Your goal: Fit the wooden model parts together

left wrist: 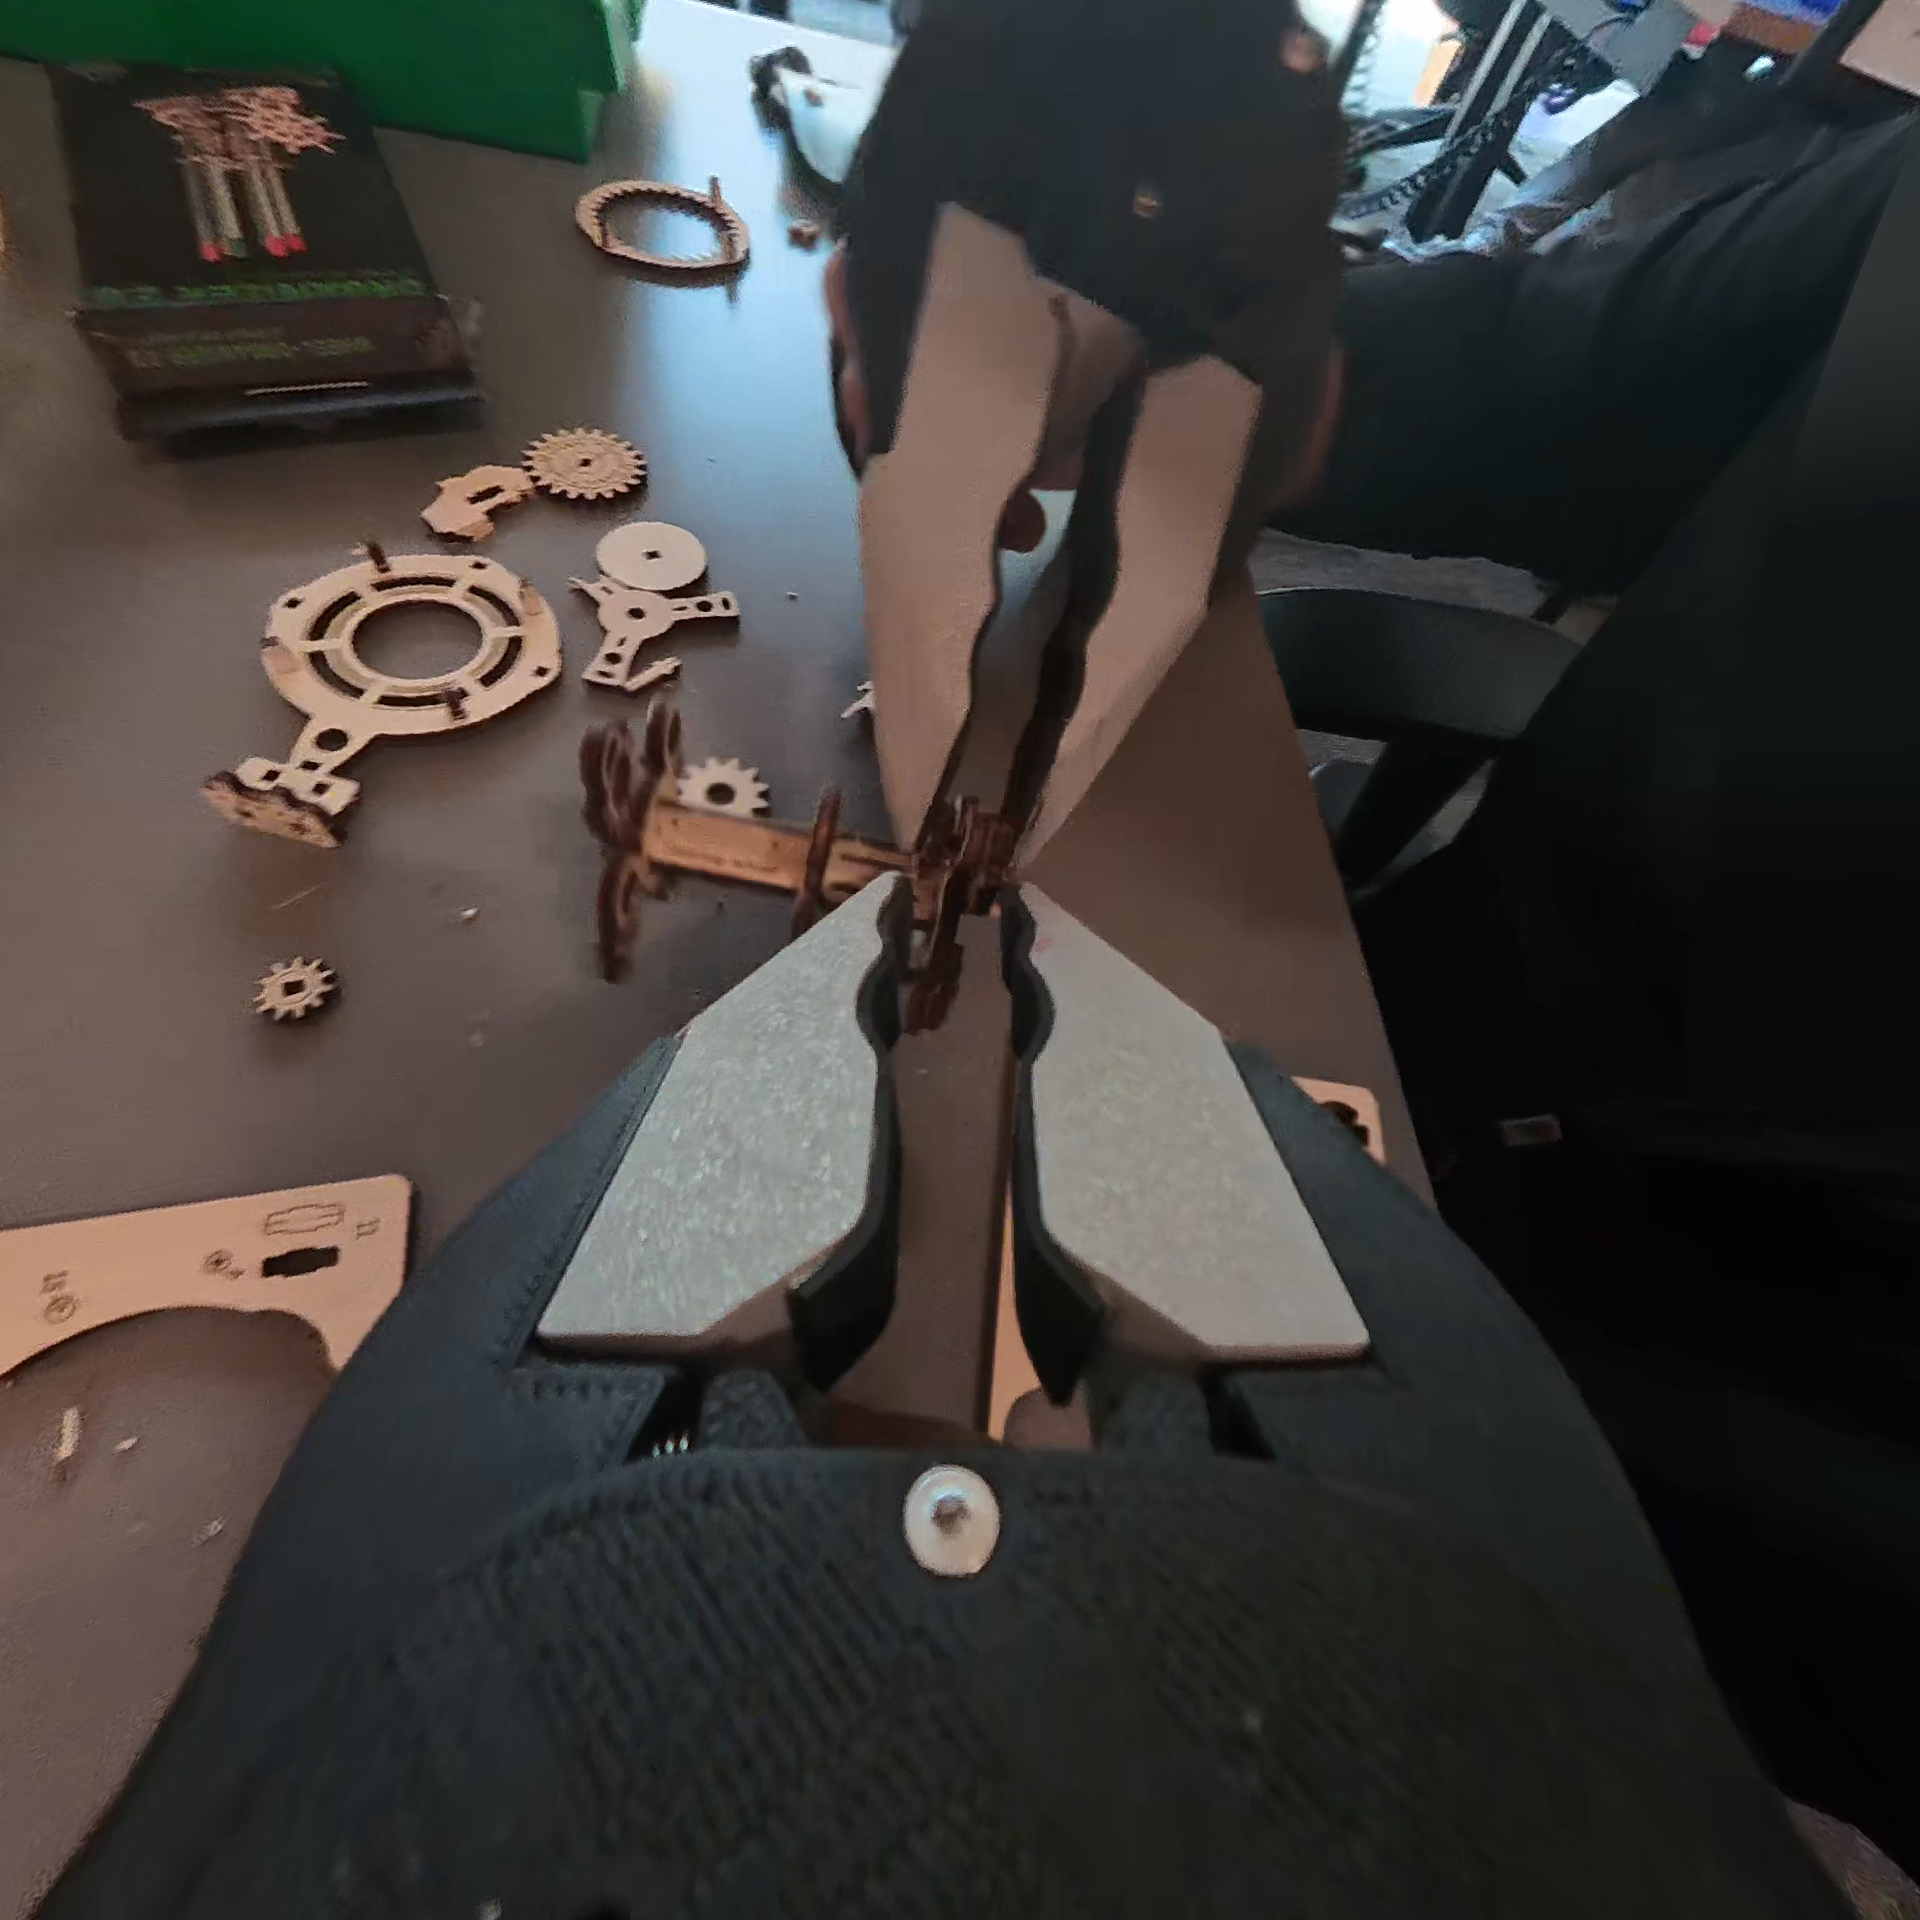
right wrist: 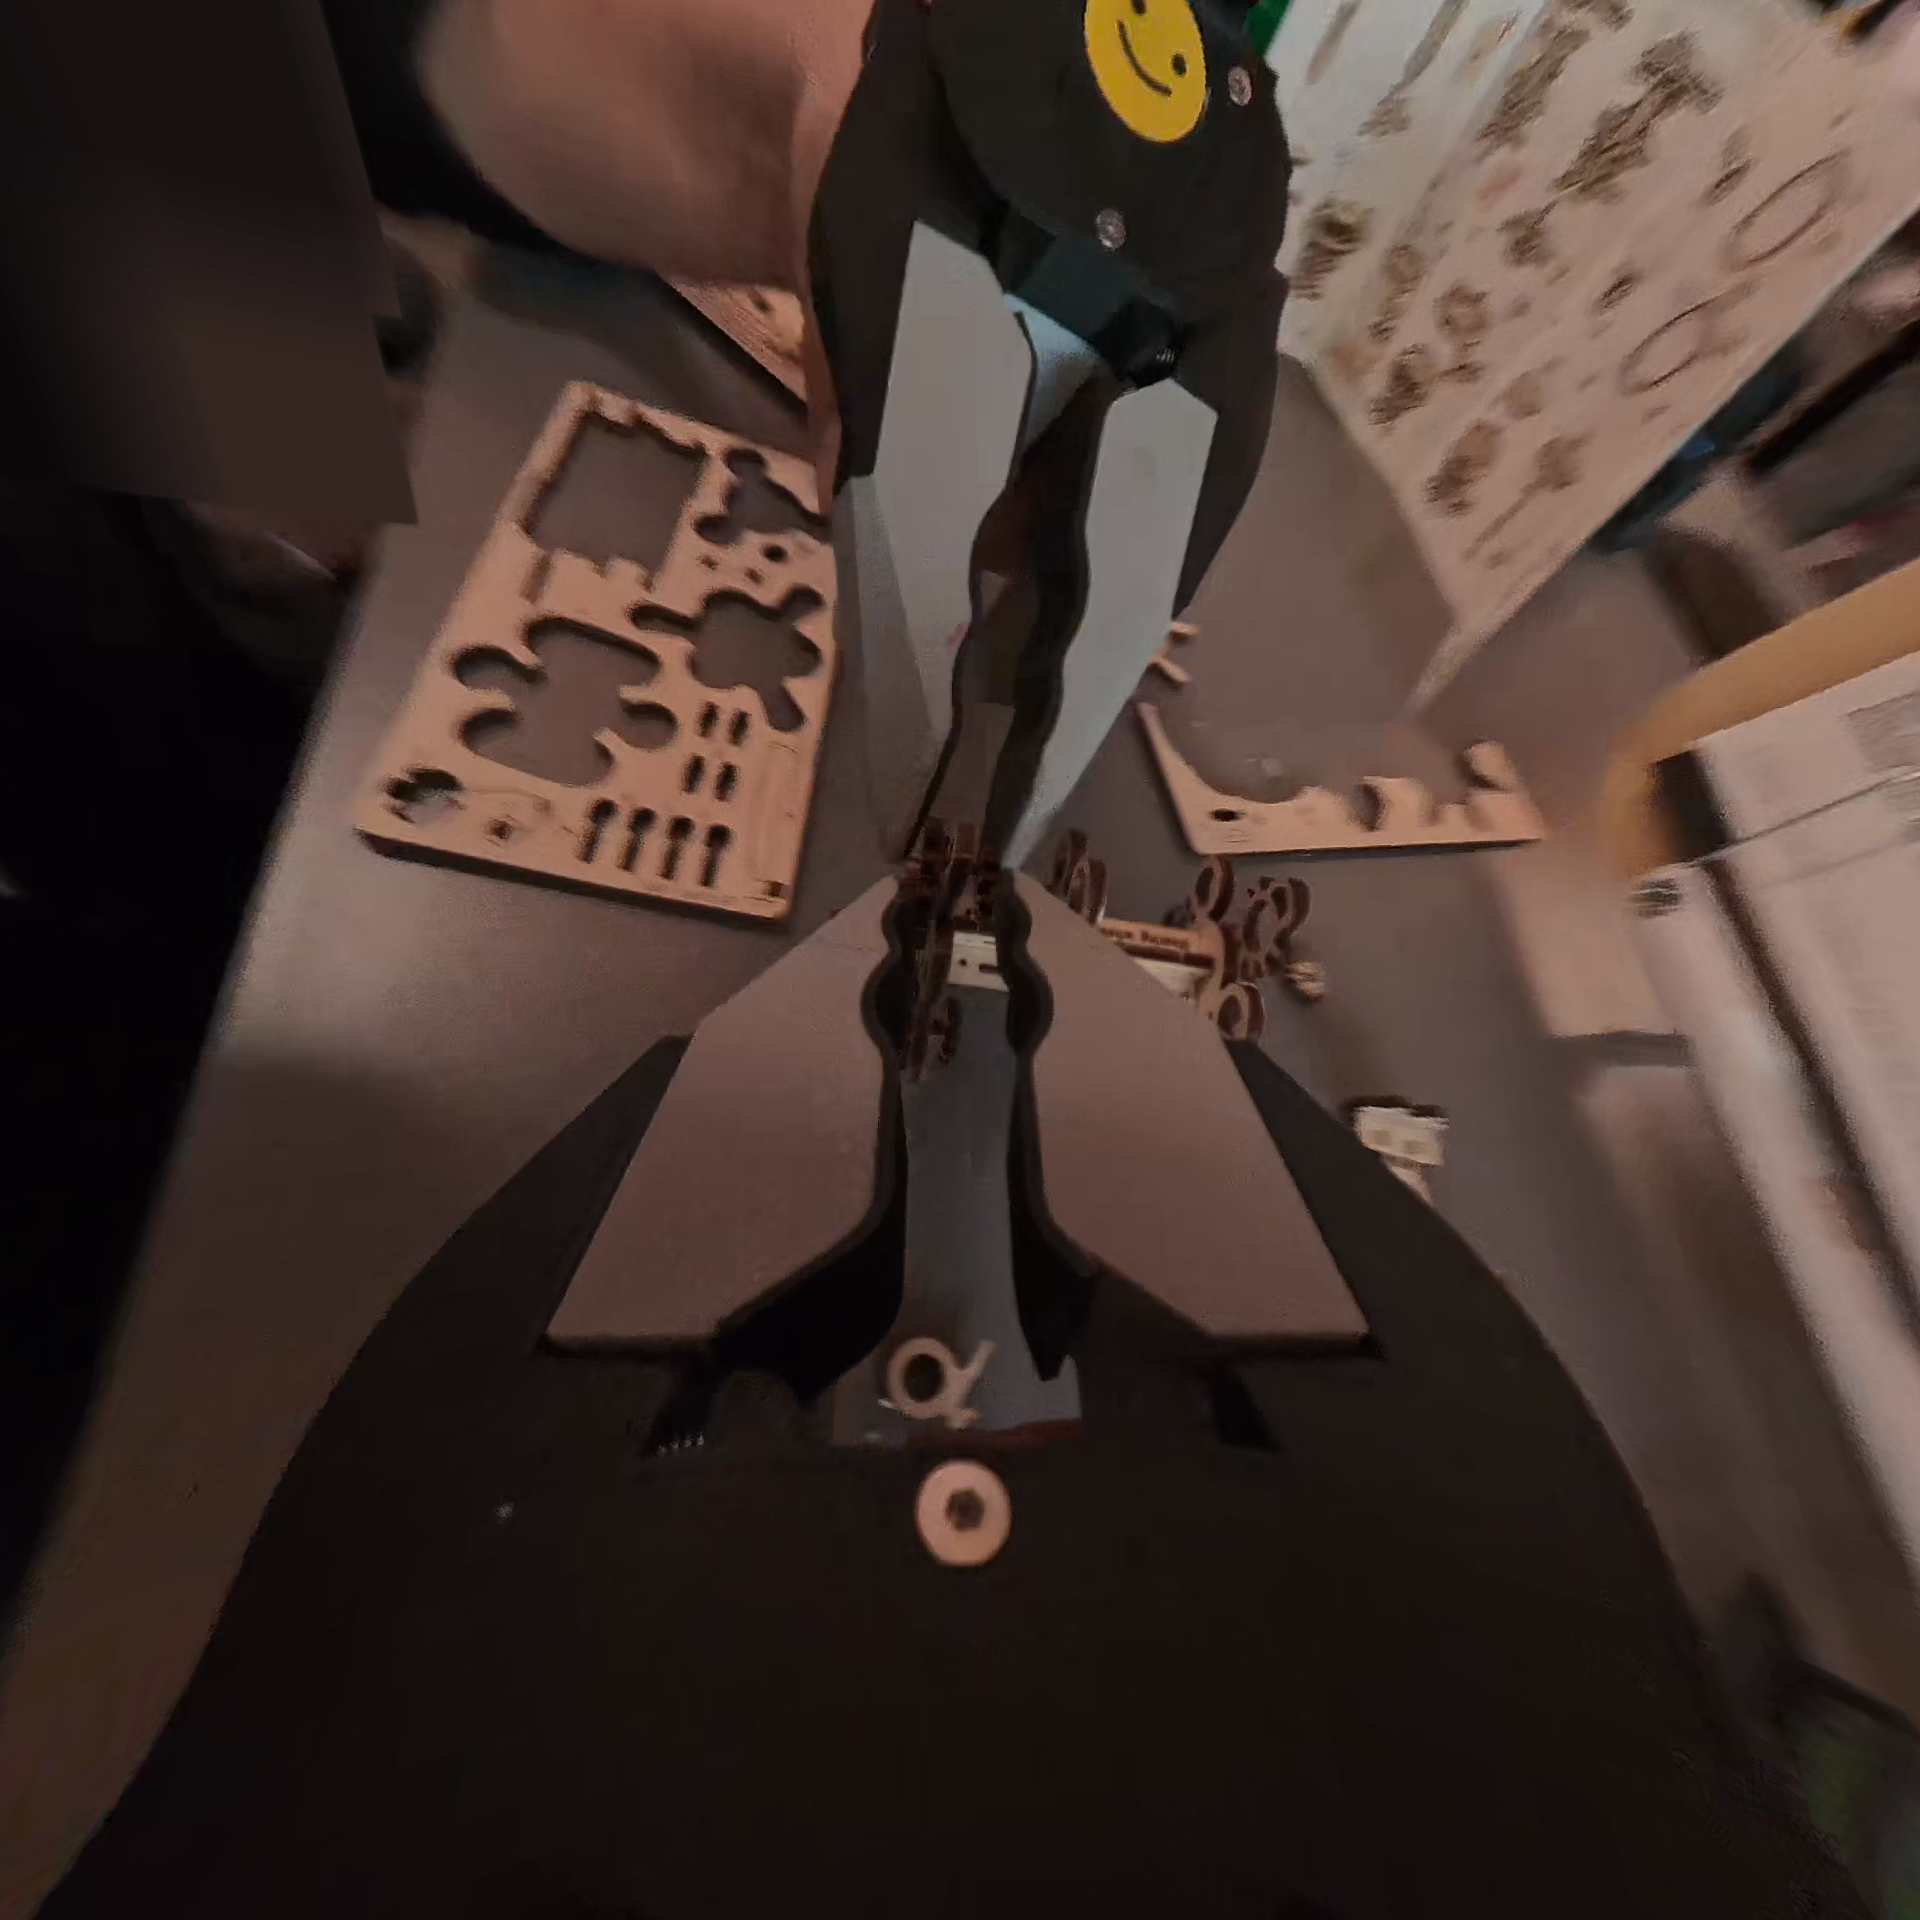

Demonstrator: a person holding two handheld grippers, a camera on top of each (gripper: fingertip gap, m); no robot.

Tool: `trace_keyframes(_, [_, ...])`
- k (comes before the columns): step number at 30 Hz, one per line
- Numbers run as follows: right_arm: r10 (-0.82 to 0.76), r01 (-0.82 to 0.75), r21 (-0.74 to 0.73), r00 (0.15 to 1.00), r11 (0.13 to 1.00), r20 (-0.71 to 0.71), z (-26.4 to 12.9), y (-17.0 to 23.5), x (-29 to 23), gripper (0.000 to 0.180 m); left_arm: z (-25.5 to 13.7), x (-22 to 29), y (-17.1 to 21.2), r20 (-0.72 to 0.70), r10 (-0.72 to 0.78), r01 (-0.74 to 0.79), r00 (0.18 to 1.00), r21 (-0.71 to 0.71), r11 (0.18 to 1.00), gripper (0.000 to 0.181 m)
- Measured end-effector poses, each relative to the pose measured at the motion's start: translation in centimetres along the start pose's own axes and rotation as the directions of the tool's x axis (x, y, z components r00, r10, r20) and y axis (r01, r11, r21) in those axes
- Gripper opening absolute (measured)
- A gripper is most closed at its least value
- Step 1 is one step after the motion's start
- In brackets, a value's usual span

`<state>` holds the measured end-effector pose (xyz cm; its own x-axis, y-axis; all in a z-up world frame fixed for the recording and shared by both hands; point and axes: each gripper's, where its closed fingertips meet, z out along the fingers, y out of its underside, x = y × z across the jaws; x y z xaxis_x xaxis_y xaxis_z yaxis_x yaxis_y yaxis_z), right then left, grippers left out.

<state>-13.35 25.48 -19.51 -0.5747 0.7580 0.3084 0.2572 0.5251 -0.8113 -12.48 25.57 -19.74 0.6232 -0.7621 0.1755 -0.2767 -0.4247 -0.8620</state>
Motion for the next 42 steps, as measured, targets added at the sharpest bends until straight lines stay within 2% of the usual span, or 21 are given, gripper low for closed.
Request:
trace_keyframes(2, [-0.124,0.116,-0.072,0.985,0.991,-0.118,0.2,0.7,0.8,0.011,-0.2,-0.8,0.3,0.033,0.008,-0.008,0.999,-0.007,1.000,0.012])
trace_keyframes(4, [-0.103,0.092,-0.101,0.989,0.991,-0.111,0.7,1.3,0.7,0.012,-0.4,-1.4,0.6,0.049,0.008,-0.007,0.999,-0.013,1.000,0.011])
trace_keyframes(6, [-0.016,0.009,-0.082,0.996,0.997,-0.086,0.7,1.5,0.9,0.012,-0.4,-1.7,0.7,0.046,-0.018,0.019,0.999,-0.010,1.000,0.016])
trace_keyframes(9, [0.154,-0.153,0.026,0.988,0.988,-0.030,-0.2,0.7,1.8,0.012,-0.8,-2.3,0.7,0.062,-0.036,0.036,0.997,-0.005,0.999,0.019])
trace_keyframes(12, [0.363,-0.368,0.138,0.930,0.920,0.056,-1.5,-0.2,3.4,0.012,-1.8,-2.7,-0.5,0.049,-0.069,0.065,0.996,0.077,0.995,0.019])
trace_keyframes(15, [0.543,-0.597,0.256,0.801,0.761,0.253,-3.1,-2.0,4.6,0.012,-3.5,-3.3,-2.2,0.008,-0.144,0.139,0.990,0.203,0.969,0.023])
trace_keyframes(17, [0.671,-0.787,0.189,0.604,0.588,0.429,-3.4,-2.4,5.3,0.012,-4.6,-4.2,-2.9,-0.007,-0.196,0.191,0.980,0.271,0.944,0.022])
trace_keyframes(18, [0.742,-0.854,0.123,0.504,0.506,0.442,-2.9,-1.6,6.0,0.013,-5.1,-4.9,-3.0,-0.002,-0.223,0.214,0.975,0.295,0.931,0.022])
trace_keyframes(19, [0.789,-0.883,0.074,0.450,0.464,0.417,-2.1,-0.6,6.6,0.025,-5.4,-5.5,-2.9,0.011,-0.247,0.232,0.969,0.305,0.924,0.022])
trace_keyframes(20, [0.823,-0.891,0.048,0.438,0.452,0.362,-1.4,0.4,7.3,0.042,-5.6,-6.1,-2.6,0.025,-0.267,0.246,0.964,0.308,0.919,0.023])
trace_keyframes(21, [0.849,-0.891,0.040,0.444,0.452,0.286,-0.8,1.5,8.2,0.047,-5.8,-6.6,-2.4,0.037,-0.281,0.256,0.959,0.310,0.916,0.023])
trace_keyframes(22, [0.866,-0.888,0.045,0.456,0.457,0.204,-0.5,2.3,9.3,0.045,-5.9,-6.9,-2.2,0.048,-0.289,0.261,0.956,0.310,0.914,0.023])
trace_keyframes(24, [0.864,-0.862,0.140,0.499,0.486,0.072,-1.6,2.0,12.6,0.045,-6.1,-7.5,-2.0,0.084,-0.296,0.257,0.952,0.308,0.916,0.023])
trace_keyframes(27, [0.780,-0.754,0.318,0.623,0.575,0.068,-5.2,-3.4,15.6,0.046,-6.4,-8.0,-2.0,0.120,-0.292,0.242,0.949,0.316,0.917,0.026])
trace_keyframes(30, [0.694,-0.651,0.375,0.719,0.659,0.028,-7.4,-6.6,16.2,0.047,-6.6,-8.2,-2.0,0.136,-0.287,0.232,0.948,0.320,0.918,0.026])
trace_keyframes(34, [0.606,-0.568,0.353,0.795,0.743,0.003,-7.0,-6.4,15.2,0.048,-7.1,-8.5,-2.2,0.151,-0.285,0.223,0.947,0.331,0.917,0.025])
trace_keyframes(37, [0.545,-0.543,0.299,0.834,0.785,0.086,-5.4,-5.1,12.7,0.049,-7.8,-9.0,-2.6,0.172,-0.298,0.220,0.939,0.368,0.903,0.024])
trace_keyframes(42, [0.492,-0.505,0.071,0.858,0.860,0.146,-2.3,-0.4,8.6,0.051,-7.5,-9.7,-1.8,0.176,-0.329,0.251,0.928,0.357,0.900,0.024])
